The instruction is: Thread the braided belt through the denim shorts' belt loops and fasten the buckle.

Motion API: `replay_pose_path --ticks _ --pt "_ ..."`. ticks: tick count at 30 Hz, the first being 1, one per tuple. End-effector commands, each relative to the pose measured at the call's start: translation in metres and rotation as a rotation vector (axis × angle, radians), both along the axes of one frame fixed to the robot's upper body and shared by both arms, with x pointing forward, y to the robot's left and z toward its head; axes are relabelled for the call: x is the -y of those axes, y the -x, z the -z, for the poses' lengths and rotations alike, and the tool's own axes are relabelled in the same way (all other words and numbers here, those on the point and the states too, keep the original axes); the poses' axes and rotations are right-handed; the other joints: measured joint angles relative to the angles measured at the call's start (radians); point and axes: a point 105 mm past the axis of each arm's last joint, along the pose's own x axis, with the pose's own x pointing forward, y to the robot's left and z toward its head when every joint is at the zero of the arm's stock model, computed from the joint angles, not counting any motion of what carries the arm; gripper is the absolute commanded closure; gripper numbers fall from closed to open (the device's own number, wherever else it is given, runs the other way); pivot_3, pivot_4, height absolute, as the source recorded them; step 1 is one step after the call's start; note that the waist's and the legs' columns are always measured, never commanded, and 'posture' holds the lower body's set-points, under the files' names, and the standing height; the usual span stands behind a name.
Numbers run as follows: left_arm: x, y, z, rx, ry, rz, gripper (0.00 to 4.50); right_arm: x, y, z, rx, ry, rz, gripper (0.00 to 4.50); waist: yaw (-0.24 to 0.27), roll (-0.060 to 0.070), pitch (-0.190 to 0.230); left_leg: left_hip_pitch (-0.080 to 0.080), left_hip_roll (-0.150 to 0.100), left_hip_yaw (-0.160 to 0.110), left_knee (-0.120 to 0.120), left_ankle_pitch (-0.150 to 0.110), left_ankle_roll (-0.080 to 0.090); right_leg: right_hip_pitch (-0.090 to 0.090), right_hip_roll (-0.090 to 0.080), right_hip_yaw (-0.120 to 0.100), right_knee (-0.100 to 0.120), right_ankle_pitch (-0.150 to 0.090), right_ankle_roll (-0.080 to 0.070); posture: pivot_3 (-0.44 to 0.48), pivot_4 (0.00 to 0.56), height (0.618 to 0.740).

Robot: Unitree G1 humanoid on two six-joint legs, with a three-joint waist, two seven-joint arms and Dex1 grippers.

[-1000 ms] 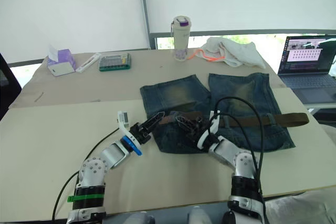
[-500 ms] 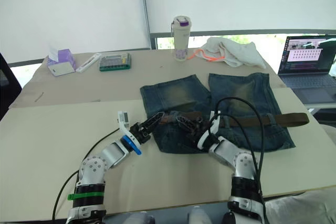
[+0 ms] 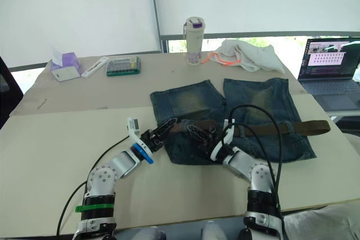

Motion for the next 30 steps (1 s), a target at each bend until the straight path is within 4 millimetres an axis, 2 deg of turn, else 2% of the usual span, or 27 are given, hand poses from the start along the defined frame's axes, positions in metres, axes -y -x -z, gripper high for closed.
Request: replay_pose_path --ticks 1,5,6,8,9,10,12,13,17,19,23,24,27,30 --pt "0.002 -0.001 -0.012 0.049 0.020 0.010 1.31 -0.006 0.003 -0.009 0.048 -0.011 -0.024 4.50 0.000 0.000 0.000 0.000 0.000 0.000 0.000 0.000 0.000 0.000 0.000 0.000 0.000 0.000 0.000 0.000 0.150 0.740" --pt "0.002 0.000 -0.012 0.053 0.019 0.013 2.80 -0.005 0.003 -0.008 0.045 -0.002 -0.022 4.50 0.000 0.000 0.000 0.000 0.000 0.000 0.000 0.000 0.000 0.000 0.000 0.000 0.000 0.000 0.000 0.000 0.150 0.740" --pt "0.002 0.000 -0.012 0.053 0.018 0.013 2.99 -0.005 0.003 -0.008 0.045 -0.001 -0.021 4.50 0.000 0.000 0.000 0.000 0.000 0.000 0.000 0.000 0.000 0.000 0.000 0.000 0.000 0.000 0.000 0.000 0.150 0.740" --pt "0.001 -0.001 -0.011 0.052 0.014 0.010 3.70 -0.005 0.003 -0.008 0.046 0.002 -0.022 4.50 0.000 0.000 0.000 0.000 0.000 0.000 0.000 0.000 0.000 0.000 0.000 0.000 0.000 0.000 0.000 0.000 0.150 0.740" --pt "0.001 -0.001 -0.011 0.052 0.013 0.009 4.19 -0.006 0.004 -0.008 0.049 0.004 -0.025 4.50 0.000 0.000 0.000 0.000 0.000 0.000 0.000 0.000 0.000 0.000 0.000 0.000 0.000 0.000 0.000 0.000 0.150 0.740" --pt "0.001 -0.001 -0.011 0.051 0.010 0.007 4.39 -0.007 0.005 -0.008 0.058 0.011 -0.032 4.50 0.000 0.000 0.000 0.000 0.000 0.000 0.000 0.000 0.000 0.000 0.000 0.000 0.000 0.000 0.000 0.000 0.150 0.740" --pt "-0.002 -0.002 -0.010 0.049 0.013 -0.002 4.45 -0.005 0.006 -0.006 0.076 0.047 -0.024 4.50 0.001 0.000 0.000 0.000 0.000 0.000 0.000 0.000 0.000 0.000 0.000 0.000 0.000 0.000 0.000 0.000 0.150 0.740" --pt "-0.003 -0.002 -0.010 0.049 0.016 -0.007 4.50 -0.004 0.006 -0.005 0.081 0.062 -0.017 3.73 0.001 0.000 0.000 0.000 0.000 0.000 0.000 0.000 0.000 0.000 0.000 0.000 0.000 0.000 0.000 0.000 0.150 0.740" --pt "-0.017 0.000 -0.010 0.063 -0.012 -0.019 4.50 0.014 0.019 -0.011 0.187 0.173 -0.029 2.41 0.003 0.000 0.000 -0.001 0.000 0.000 0.000 0.000 0.000 0.000 0.000 0.000 0.000 0.000 0.000 0.000 0.150 0.740" --pt "-0.024 0.003 -0.013 0.080 -0.019 -0.018 4.50 0.027 0.026 -0.015 0.254 0.275 -0.038 1.57 0.003 0.000 0.000 0.000 -0.001 0.000 0.000 0.000 0.000 0.000 -0.001 0.000 -0.001 0.000 0.000 0.000 0.150 0.740" --pt "-0.034 0.022 -0.021 0.166 -0.094 0.064 4.50 0.061 0.037 -0.029 0.353 0.415 -0.029 0.23 0.005 0.000 0.001 -0.001 -0.001 0.000 0.000 0.000 0.000 0.000 -0.001 0.000 -0.001 0.000 0.001 0.000 0.150 0.740" --pt "-0.038 0.029 -0.019 0.181 -0.131 0.085 4.50 0.073 0.041 -0.033 0.370 0.441 -0.025 0.03 0.004 -0.001 0.001 -0.001 -0.001 0.000 0.000 0.000 0.000 0.000 -0.001 -0.001 -0.001 0.000 0.001 0.000 0.150 0.740" --pt "-0.052 0.044 -0.018 0.233 -0.208 0.123 4.50 0.103 0.051 -0.038 0.406 0.553 -0.024 0.03 0.006 0.000 0.001 -0.001 -0.001 0.000 -0.001 0.000 0.000 0.000 -0.001 0.000 -0.001 0.000 0.000 0.000 0.150 0.740" --pt "-0.070 0.050 -0.032 0.341 -0.226 0.094 4.50 0.131 0.049 -0.036 0.436 0.699 0.036 0.03 0.005 -0.001 0.002 0.000 -0.001 0.001 -0.001 0.000 0.000 0.001 -0.001 0.000 -0.002 0.000 0.000 0.000 0.150 0.740"
